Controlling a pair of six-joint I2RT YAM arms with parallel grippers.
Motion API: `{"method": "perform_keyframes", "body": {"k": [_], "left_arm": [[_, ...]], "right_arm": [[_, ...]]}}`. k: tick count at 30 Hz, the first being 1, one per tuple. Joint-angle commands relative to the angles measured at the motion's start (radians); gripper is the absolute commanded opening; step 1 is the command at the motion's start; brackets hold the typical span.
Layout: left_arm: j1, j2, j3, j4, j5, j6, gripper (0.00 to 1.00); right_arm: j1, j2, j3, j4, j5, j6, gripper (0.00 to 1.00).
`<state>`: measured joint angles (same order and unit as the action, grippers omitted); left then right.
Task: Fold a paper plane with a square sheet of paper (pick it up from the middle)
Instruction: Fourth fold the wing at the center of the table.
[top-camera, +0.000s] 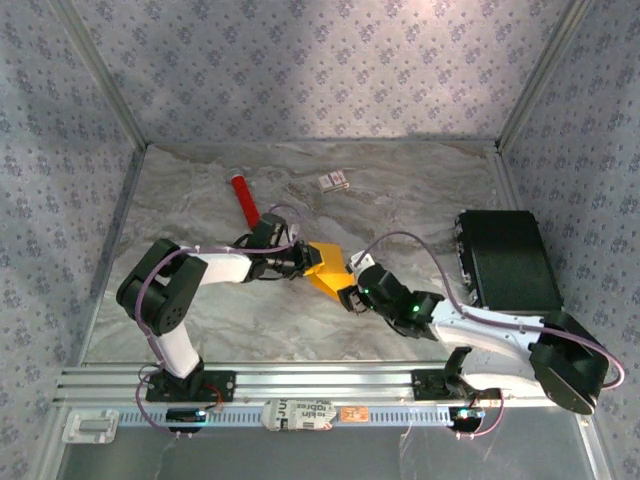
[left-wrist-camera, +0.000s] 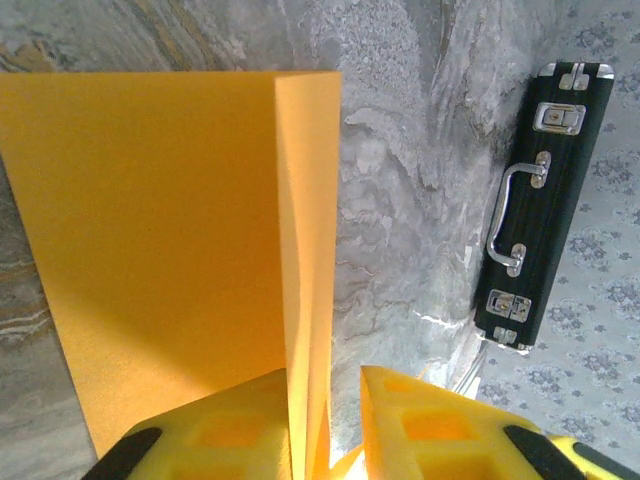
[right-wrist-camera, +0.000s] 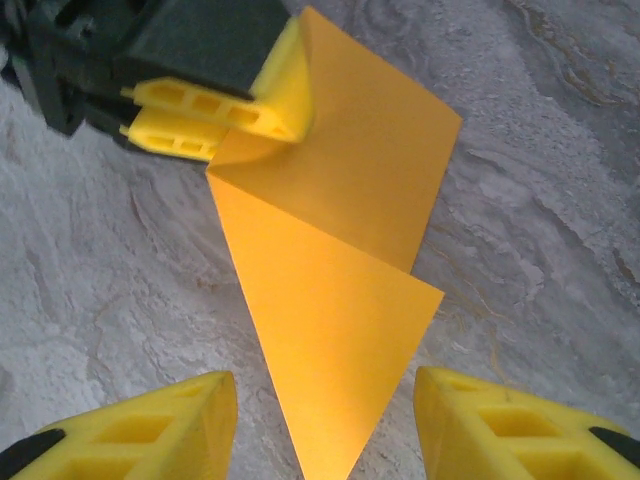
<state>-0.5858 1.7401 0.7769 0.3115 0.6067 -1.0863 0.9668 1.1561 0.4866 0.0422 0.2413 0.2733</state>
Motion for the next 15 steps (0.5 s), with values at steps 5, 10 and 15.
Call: {"method": "perform_keyframes", "body": {"k": [5, 10, 15], "left_arm": [[-0.006, -0.009, 0.031, 0.002, 0.033, 0.004, 0.24], [-0.008, -0.010, 0.032, -0.002, 0.041, 0.004, 0.22], [-0.008, -0.007, 0.035, -0.008, 0.045, 0.006, 0.18]], "right_arm": [[0.102, 0.077, -0.016, 0.062, 0.165, -0.150, 0.50], [0.140, 0.149, 0.008, 0.060, 0.231, -0.180, 0.49], [0.164, 0.249, 0.047, 0.062, 0.273, -0.191, 0.47]]}}
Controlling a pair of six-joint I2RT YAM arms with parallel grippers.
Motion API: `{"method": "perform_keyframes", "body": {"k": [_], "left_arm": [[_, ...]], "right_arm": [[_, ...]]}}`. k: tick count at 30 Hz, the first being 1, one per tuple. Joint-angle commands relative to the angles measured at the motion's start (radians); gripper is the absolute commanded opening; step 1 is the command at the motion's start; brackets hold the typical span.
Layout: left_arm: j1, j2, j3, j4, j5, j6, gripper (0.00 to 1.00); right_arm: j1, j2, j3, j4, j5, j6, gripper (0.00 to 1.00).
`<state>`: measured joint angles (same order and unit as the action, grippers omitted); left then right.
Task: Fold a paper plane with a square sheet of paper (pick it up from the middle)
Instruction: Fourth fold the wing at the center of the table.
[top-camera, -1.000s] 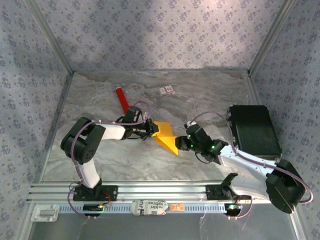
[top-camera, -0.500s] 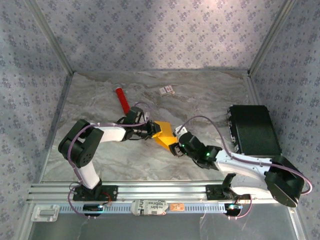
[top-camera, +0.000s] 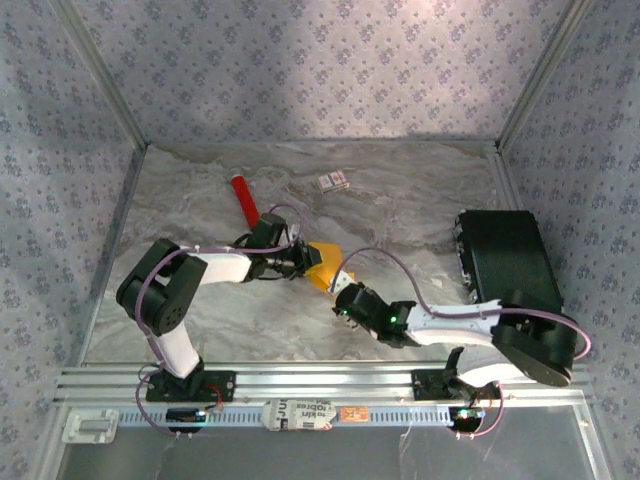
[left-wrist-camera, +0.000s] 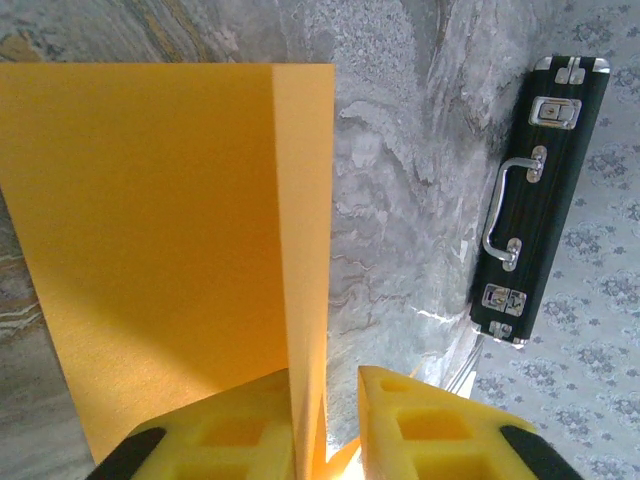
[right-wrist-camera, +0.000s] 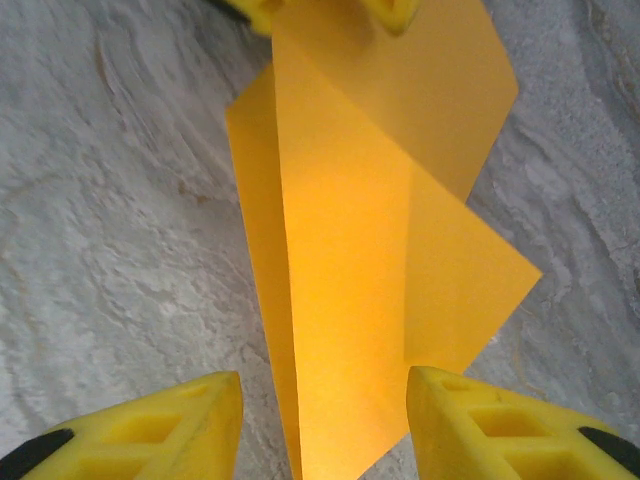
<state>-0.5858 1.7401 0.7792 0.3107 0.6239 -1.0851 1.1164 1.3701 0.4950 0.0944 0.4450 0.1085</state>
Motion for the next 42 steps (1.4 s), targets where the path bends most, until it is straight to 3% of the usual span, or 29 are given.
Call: {"method": "perform_keyframes", "body": {"k": [1, 13, 28, 42], "left_arm": [[-0.007, -0.007, 0.035, -0.009, 0.028, 0.005, 0.17], [-0.007, -0.005, 0.038, -0.012, 0.031, 0.005, 0.12], [-0.006, -0.002, 0.041, -0.017, 0.030, 0.004, 0.12], [-0.007, -0.005, 0.042, -0.023, 0.022, 0.005, 0.12]], "right_arm": [[0.018, 0.051, 0.044, 0.014, 0.093, -0.020, 0.47], [0.023, 0.149, 0.066, 0.047, 0.182, 0.028, 0.40], [0.025, 0.156, 0.060, 0.076, 0.164, 0.065, 0.23], [0.025, 0.166, 0.057, 0.090, 0.146, 0.083, 0.17]]}}
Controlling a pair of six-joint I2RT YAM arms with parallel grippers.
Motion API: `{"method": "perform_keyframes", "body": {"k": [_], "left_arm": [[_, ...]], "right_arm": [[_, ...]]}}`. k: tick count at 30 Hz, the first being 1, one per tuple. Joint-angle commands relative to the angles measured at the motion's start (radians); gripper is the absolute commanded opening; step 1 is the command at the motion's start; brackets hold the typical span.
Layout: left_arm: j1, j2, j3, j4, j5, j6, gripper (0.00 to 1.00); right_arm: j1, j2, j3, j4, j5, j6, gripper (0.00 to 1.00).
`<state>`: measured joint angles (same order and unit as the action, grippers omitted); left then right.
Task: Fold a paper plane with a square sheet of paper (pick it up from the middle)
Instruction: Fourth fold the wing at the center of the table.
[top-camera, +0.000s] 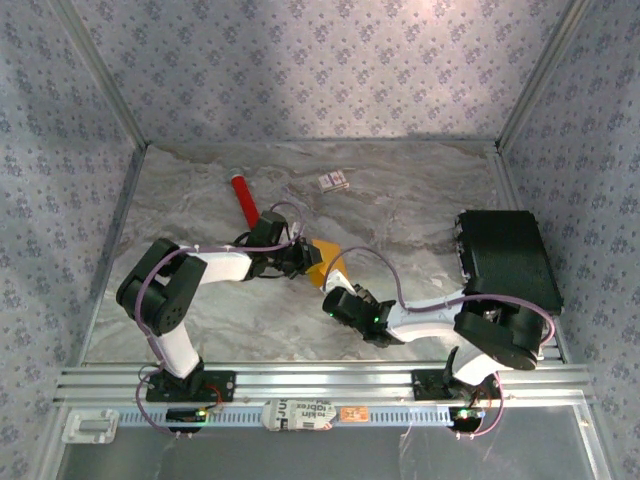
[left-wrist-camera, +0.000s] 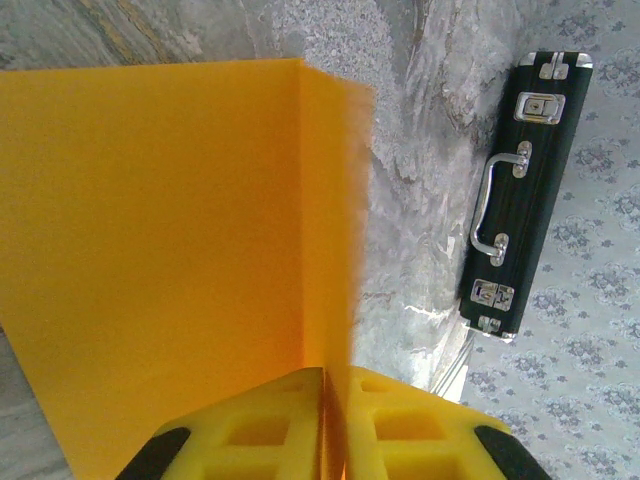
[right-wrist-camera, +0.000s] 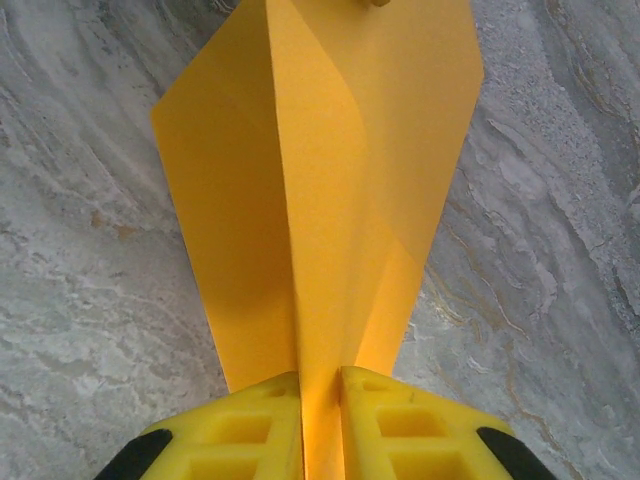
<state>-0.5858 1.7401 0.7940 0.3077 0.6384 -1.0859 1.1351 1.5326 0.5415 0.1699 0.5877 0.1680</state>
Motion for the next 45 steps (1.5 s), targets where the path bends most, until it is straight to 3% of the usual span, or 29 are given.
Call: {"method": "perform_keyframes", "body": {"k": [1, 9, 20, 25, 29, 33, 45], "left_arm": [[-0.007, -0.005, 0.027, -0.020, 0.008, 0.006, 0.11], [-0.008, -0.003, 0.027, -0.020, 0.003, 0.006, 0.05], [-0.007, -0.001, 0.027, -0.022, 0.005, 0.004, 0.05], [-0.006, -0.016, 0.022, -0.025, -0.001, 0.004, 0.22], [-0.005, -0.060, 0.014, -0.065, -0.043, 0.025, 0.51], [-0.001, -0.115, 0.001, -0.121, -0.098, 0.048, 0.63], [0.013, -0.164, -0.028, -0.147, -0.113, 0.052, 0.66]], "right_arm": [[0.006, 0.001, 0.008, 0.018, 0.001, 0.025, 0.17], [0.005, -0.015, -0.004, 0.026, -0.004, 0.028, 0.19], [0.003, -0.014, -0.011, 0.032, -0.023, 0.035, 0.11], [-0.010, -0.011, -0.013, 0.036, -0.065, 0.044, 0.07], [-0.041, -0.012, -0.027, 0.079, -0.151, 0.048, 0.06], [-0.101, -0.010, -0.043, 0.139, -0.280, 0.063, 0.06], [-0.213, 0.017, -0.068, 0.211, -0.537, 0.135, 0.06]]}}
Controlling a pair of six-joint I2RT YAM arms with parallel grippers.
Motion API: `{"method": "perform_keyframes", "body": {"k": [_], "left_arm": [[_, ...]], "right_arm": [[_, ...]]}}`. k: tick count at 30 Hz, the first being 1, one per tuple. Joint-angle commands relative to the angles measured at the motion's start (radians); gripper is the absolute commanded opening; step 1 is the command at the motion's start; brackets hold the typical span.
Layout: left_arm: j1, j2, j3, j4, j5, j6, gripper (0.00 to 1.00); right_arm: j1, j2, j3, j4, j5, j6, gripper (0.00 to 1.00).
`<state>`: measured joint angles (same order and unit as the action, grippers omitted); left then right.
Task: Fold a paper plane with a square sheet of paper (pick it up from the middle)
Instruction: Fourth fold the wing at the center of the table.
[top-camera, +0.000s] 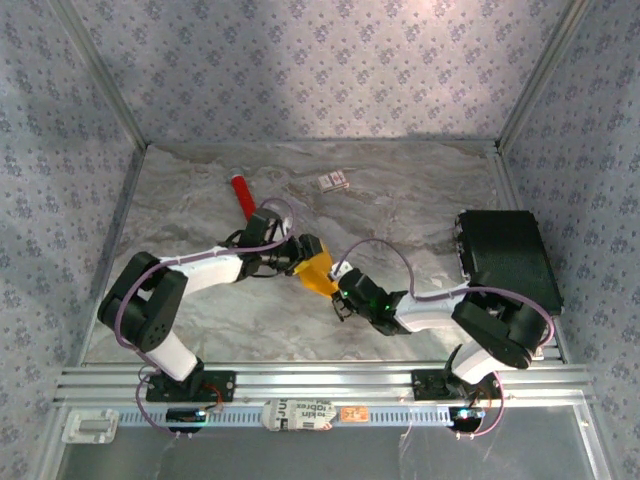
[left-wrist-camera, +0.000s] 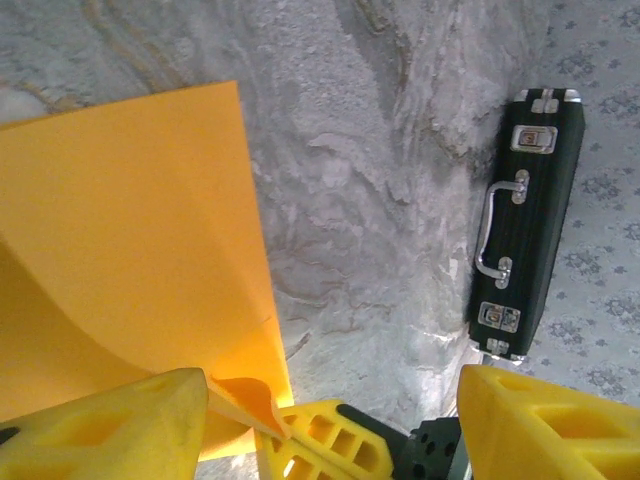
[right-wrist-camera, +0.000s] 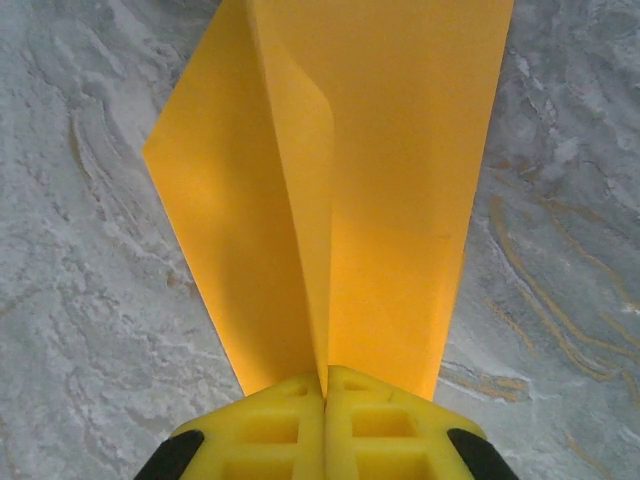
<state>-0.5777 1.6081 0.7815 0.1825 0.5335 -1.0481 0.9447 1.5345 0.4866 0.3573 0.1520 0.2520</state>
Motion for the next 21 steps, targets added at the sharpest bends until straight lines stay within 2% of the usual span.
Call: {"method": "perform_keyframes", "body": {"k": [1, 10, 18, 21], "left_arm": [[0.004, -0.035, -0.016, -0.020, -0.012, 0.012, 0.66], [0.009, -0.064, -0.031, -0.017, -0.034, 0.007, 0.67], [0.015, -0.098, -0.053, -0.011, -0.050, 0.008, 0.69], [0.017, -0.098, -0.060, -0.004, -0.046, 0.008, 0.65]], "right_arm": [[-0.032, 0.012, -0.013, 0.022, -0.123, 0.062, 0.06], [-0.106, 0.027, -0.007, 0.024, -0.283, 0.166, 0.07], [-0.126, 0.053, -0.003, 0.040, -0.337, 0.214, 0.07], [-0.142, 0.061, -0.003, 0.043, -0.371, 0.235, 0.07]]}}
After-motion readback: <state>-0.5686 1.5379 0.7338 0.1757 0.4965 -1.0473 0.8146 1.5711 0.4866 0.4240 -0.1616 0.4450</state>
